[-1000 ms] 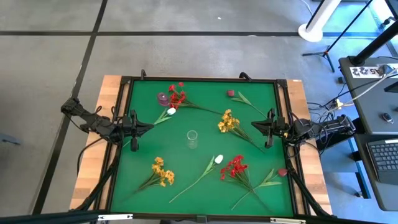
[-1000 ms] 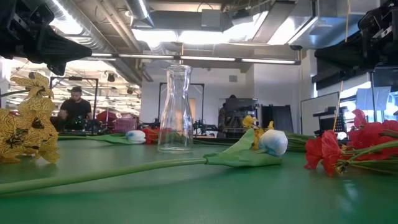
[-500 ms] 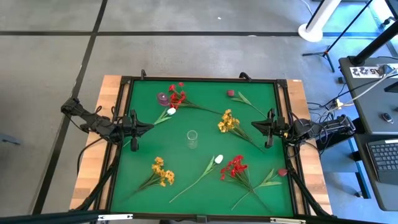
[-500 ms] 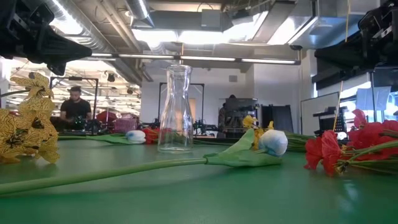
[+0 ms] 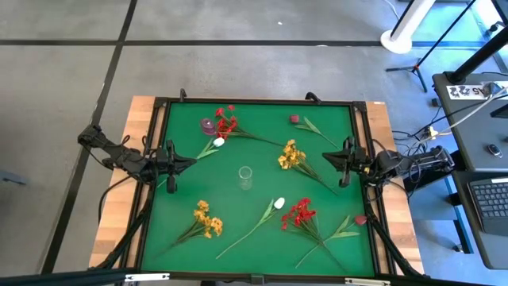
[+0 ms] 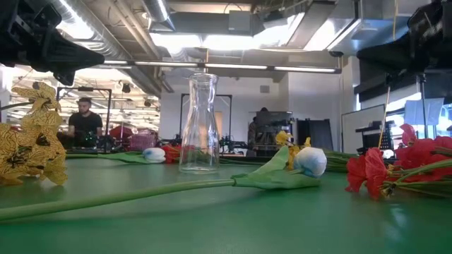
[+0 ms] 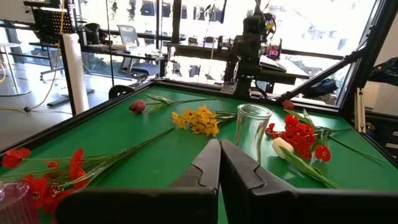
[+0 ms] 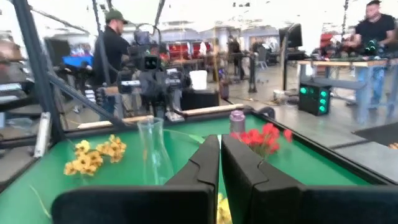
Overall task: Sort flowers into vase by color
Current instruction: Put the right yellow flowers into the transparent vase
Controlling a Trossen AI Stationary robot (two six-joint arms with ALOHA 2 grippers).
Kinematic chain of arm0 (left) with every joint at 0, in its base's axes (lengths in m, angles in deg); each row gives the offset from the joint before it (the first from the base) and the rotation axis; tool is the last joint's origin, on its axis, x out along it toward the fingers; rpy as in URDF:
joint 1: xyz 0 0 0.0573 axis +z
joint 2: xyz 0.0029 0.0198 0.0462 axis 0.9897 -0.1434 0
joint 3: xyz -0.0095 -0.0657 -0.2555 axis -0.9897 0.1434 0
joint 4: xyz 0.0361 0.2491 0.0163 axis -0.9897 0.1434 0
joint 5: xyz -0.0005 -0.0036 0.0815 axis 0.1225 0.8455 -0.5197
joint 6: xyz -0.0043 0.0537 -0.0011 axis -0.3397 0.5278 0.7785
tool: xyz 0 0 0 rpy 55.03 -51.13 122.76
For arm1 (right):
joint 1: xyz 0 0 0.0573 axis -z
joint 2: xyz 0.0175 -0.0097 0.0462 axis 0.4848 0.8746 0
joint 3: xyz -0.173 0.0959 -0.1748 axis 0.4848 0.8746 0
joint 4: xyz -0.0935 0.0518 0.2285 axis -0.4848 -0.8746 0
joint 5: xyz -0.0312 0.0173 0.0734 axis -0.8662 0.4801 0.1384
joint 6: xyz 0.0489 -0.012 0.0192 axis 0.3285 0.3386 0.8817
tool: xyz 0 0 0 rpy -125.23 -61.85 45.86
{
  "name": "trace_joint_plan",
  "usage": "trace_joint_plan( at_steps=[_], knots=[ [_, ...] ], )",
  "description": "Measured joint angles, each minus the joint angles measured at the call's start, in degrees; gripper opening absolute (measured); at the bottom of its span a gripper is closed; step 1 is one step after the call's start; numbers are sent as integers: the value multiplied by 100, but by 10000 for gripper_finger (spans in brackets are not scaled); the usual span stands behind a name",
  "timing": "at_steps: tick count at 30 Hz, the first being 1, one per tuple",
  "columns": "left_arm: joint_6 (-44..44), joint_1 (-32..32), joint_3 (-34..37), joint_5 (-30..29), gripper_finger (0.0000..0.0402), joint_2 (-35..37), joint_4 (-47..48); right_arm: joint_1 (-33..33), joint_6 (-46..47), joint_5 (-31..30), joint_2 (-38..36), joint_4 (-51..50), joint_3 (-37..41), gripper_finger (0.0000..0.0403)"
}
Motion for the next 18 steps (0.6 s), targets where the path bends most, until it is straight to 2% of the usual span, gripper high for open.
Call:
trace_joint_plan(
  at_steps=[3,9,14,18],
  knots=[
    [-1,1,1,0,0,1,0,-1,6,-247,127,-352,-437,19],
    [0,0,2,0,0,2,0,1,639,-317,942,-2007,-1536,19],
    [0,2,0,0,0,2,0,1,1804,-59,2023,-3467,-2169,19],
    [0,0,0,0,0,2,2,1,2402,308,2834,-4076,-2407,19]
  ],
)
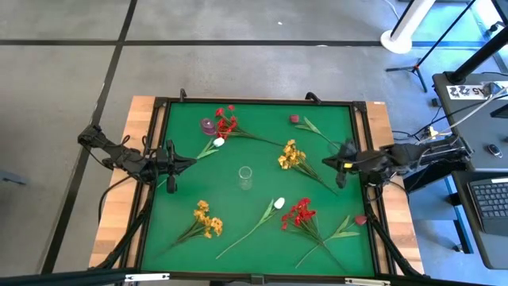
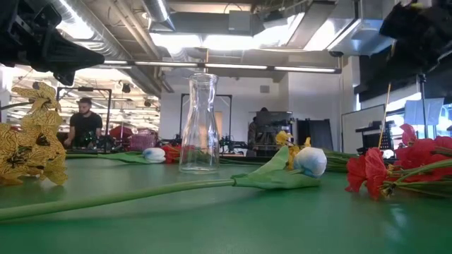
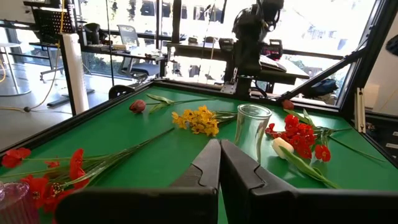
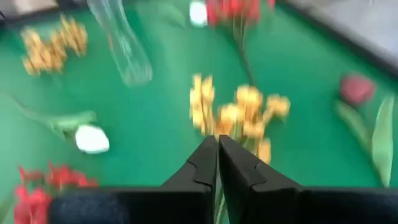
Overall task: Sort flowers into vase by color
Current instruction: Put the right yellow flowers into the transparent vase
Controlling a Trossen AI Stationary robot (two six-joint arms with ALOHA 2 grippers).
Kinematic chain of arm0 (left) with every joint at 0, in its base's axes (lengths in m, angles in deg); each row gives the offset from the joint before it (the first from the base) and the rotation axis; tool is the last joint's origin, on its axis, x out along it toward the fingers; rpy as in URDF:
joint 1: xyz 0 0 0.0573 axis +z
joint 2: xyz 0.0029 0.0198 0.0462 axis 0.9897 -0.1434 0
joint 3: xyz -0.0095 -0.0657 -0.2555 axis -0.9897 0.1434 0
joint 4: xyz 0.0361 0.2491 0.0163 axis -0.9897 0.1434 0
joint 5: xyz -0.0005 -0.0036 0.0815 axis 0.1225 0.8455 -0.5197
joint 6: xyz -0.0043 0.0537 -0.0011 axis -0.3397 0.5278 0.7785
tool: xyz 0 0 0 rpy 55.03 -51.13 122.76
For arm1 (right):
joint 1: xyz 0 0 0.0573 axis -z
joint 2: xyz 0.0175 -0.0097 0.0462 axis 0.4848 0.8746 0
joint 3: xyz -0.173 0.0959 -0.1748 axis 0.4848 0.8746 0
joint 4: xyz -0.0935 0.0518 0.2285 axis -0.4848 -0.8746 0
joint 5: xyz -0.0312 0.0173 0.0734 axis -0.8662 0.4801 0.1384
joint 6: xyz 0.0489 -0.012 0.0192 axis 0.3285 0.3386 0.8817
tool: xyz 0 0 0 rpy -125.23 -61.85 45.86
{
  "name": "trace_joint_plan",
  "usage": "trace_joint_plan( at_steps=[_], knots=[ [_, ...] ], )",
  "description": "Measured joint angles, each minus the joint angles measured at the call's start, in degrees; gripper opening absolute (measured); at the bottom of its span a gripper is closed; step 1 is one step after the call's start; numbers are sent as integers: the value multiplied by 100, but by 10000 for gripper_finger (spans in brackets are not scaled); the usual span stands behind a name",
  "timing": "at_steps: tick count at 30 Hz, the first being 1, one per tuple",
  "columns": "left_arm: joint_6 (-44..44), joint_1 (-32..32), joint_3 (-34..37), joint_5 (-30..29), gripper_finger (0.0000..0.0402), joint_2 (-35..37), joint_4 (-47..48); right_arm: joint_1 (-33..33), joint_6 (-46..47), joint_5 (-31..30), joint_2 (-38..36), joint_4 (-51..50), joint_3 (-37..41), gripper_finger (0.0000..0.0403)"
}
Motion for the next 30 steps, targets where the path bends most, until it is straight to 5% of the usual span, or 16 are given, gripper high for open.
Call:
trace_joint_plan(
  at_steps=[13,24,30],
  knots=[
    [0,1,2,0,0,0,-1,-2,324,821,2464,41,-37,29],
    [-1,2,2,0,0,0,-1,2,1056,520,3718,289,-37,202],
    [0,0,2,0,0,0,0,4,1400,467,4145,399,-37,233]
  ],
)
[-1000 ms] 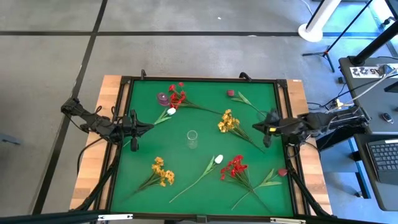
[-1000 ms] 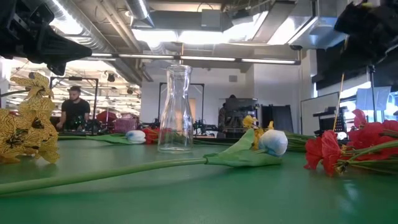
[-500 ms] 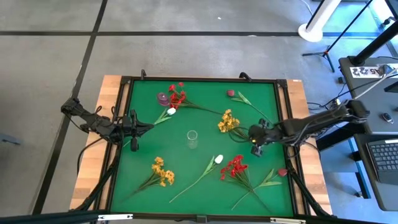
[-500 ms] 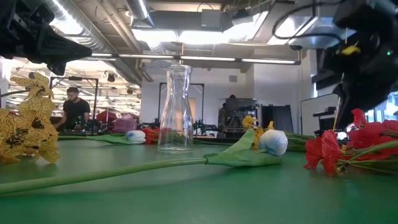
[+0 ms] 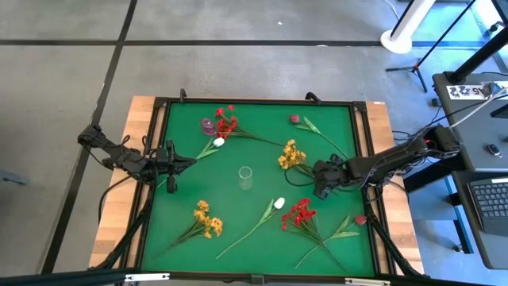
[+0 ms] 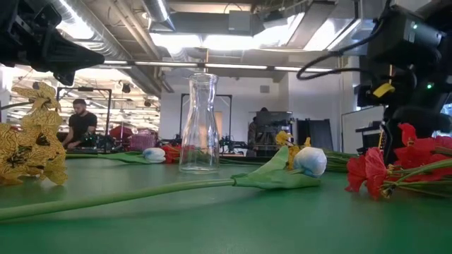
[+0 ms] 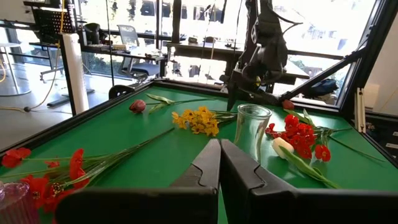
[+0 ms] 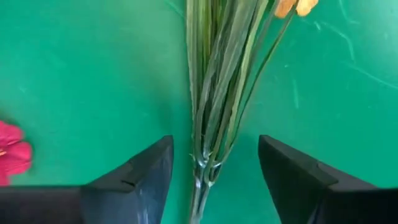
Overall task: Sort flowers into vase by color
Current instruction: Put the right yellow flowers into the transparent vase
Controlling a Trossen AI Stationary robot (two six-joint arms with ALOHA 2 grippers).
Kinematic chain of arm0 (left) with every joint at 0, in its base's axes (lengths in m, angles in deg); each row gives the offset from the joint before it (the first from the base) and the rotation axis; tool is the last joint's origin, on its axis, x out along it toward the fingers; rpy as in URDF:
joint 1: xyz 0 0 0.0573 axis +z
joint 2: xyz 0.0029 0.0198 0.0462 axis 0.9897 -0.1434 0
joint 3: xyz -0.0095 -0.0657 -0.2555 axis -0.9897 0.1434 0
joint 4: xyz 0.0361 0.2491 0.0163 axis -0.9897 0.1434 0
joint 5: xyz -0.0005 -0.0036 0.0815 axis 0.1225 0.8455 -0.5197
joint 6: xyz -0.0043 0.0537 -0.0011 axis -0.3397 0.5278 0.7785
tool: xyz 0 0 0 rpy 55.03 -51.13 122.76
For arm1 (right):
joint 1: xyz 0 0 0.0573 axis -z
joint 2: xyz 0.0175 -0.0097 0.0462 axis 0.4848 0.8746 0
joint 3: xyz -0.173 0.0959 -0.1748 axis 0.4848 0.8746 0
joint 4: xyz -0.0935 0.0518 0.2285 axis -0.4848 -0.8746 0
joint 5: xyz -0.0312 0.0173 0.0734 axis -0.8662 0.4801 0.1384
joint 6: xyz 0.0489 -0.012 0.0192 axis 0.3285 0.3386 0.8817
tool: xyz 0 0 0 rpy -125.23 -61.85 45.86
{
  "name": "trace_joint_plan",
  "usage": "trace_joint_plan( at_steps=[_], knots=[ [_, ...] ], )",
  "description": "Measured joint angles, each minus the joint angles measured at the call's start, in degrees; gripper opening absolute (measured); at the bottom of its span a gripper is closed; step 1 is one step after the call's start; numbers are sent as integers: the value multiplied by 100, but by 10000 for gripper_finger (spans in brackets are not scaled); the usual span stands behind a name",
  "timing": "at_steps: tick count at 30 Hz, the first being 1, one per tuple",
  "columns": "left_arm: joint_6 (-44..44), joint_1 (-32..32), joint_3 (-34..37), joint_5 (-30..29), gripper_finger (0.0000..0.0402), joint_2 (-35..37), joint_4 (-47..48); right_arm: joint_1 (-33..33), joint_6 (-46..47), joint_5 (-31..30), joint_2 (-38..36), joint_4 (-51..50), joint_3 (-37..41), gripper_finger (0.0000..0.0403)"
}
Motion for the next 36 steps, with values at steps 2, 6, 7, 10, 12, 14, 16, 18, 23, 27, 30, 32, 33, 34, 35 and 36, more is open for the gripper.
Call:
trace_joint_plan(
  at_steps=[2,6,7,10,12,14,16,18,23,27,30,32,33,34,35,36],
  knots=[
    [0,2,-1,0,0,-1,0,-1,11,-5,141,45,-18,221],
    [-1,1,-1,0,0,0,-1,-2,16,9,264,152,-30,164],
    [-1,2,0,0,0,0,-2,-2,15,31,268,198,-28,142],
    [0,2,-1,0,0,-1,-2,-7,-26,60,276,403,-15,60],
    [0,2,-2,0,0,-2,-2,-4,-33,6,280,467,-27,22],
    [0,1,0,0,0,-1,-1,-2,3,-184,299,465,-130,23],
    [0,1,-1,0,0,0,0,-2,107,-458,239,429,-324,28],
    [0,1,-2,-1,0,0,-1,-17,146,-795,110,540,-576,18],
    [0,2,-1,-1,0,0,-2,-343,-544,-1826,-227,1556,-1277,15],
    [0,2,0,0,0,0,0,-675,-1847,-2383,-272,3445,-1521,15],
    [0,2,0,0,0,0,0,-860,-2971,-2053,-63,5429,-1476,15],
    [0,2,-2,0,0,0,0,-958,-3563,-1581,216,6416,-1453,15],
    [0,0,0,0,0,-1,-2,-980,-3777,-1309,403,6936,-1454,15],
    [0,0,-2,0,0,0,-1,-994,-3961,-1111,591,7350,-1456,15],
    [0,1,-2,0,0,0,0,-992,-4099,-979,813,7763,-1456,15],
    [0,1,-1,0,0,0,0,-990,-4214,-830,1036,8199,-1456,15]
  ],
)
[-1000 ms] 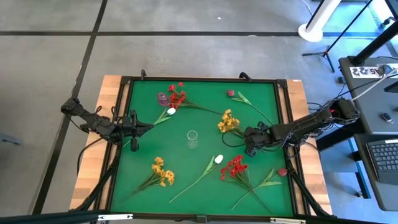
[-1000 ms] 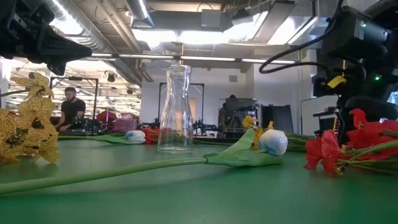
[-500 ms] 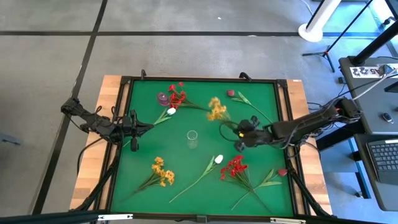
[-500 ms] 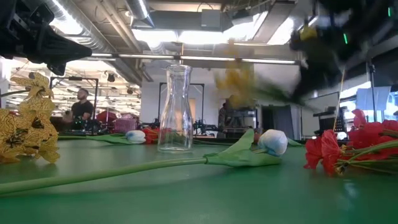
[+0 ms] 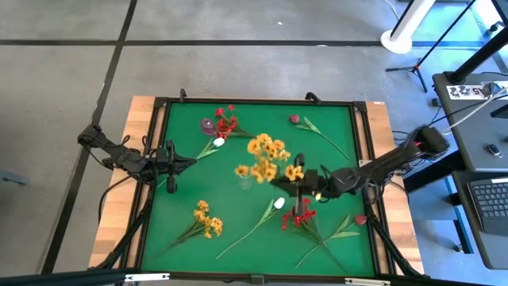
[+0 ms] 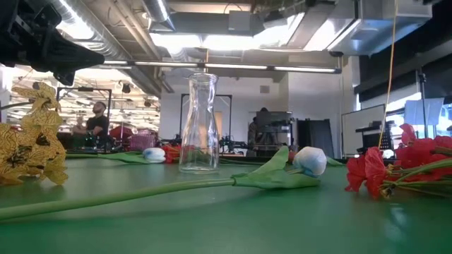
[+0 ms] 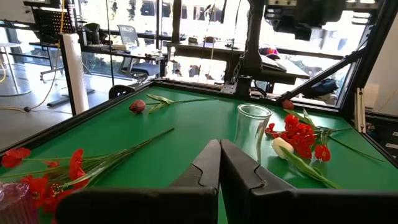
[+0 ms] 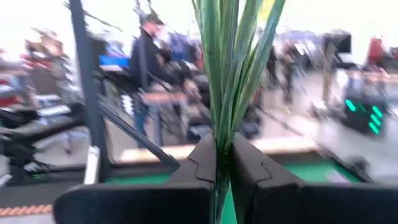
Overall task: Sort flowers into vase by color
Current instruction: Put the right yellow flowers into the transparent vase
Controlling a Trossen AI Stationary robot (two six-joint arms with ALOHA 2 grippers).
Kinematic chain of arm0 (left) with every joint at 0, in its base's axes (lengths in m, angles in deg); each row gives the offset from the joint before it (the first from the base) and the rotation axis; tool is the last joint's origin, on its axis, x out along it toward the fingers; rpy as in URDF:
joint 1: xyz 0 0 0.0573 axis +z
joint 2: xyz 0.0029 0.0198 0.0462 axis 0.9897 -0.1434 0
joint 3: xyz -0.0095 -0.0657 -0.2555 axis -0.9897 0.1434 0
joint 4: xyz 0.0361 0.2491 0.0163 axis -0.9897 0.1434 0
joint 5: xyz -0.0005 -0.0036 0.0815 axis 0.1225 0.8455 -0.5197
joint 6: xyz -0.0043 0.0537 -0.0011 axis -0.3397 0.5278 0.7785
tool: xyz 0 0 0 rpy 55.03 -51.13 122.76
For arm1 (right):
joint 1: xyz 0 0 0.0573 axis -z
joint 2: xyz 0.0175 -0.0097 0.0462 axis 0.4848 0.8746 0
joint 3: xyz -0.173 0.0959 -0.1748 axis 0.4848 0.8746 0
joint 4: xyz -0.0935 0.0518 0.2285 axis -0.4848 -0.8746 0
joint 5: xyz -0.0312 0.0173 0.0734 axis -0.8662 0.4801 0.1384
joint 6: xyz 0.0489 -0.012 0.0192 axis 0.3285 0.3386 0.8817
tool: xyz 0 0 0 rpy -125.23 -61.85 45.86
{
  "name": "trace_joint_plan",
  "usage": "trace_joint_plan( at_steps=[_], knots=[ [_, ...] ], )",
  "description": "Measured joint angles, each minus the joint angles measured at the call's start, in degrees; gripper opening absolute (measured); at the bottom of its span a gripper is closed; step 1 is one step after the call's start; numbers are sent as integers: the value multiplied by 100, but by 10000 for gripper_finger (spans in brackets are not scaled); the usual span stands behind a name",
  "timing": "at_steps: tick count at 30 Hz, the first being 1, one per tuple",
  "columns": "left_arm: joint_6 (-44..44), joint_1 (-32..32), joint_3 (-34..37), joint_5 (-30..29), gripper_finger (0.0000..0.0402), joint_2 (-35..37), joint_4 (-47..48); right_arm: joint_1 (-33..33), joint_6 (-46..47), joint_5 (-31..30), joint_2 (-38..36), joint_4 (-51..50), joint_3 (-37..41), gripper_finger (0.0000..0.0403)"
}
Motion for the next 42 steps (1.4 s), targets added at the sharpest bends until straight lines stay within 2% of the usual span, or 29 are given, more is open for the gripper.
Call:
trace_joint_plan(
  at_steps=[7,10,14,18,20,27,37,42],
  knots=[
    [0,1,0,0,0,-1,-2,491,-618,650,1575,2652,-41,17],
    [0,1,-1,0,0,0,0,832,-597,887,1986,3174,-117,16],
    [0,-1,-1,0,0,-2,-2,1290,-375,972,2307,3196,-331,15],
    [0,1,-1,0,0,-2,0,1667,68,1600,2530,3156,-621,15],
    [0,1,0,0,0,0,-1,1761,163,1729,2614,3140,-703,15],
    [0,1,-1,0,0,-2,0,1808,182,1521,2694,2634,-769,36],
    [0,0,0,0,0,0,0,1810,127,1549,2694,2327,-769,55],
    [0,1,1,0,0,0,0,1810,129,1507,2539,1678,-769,95]
  ],
)
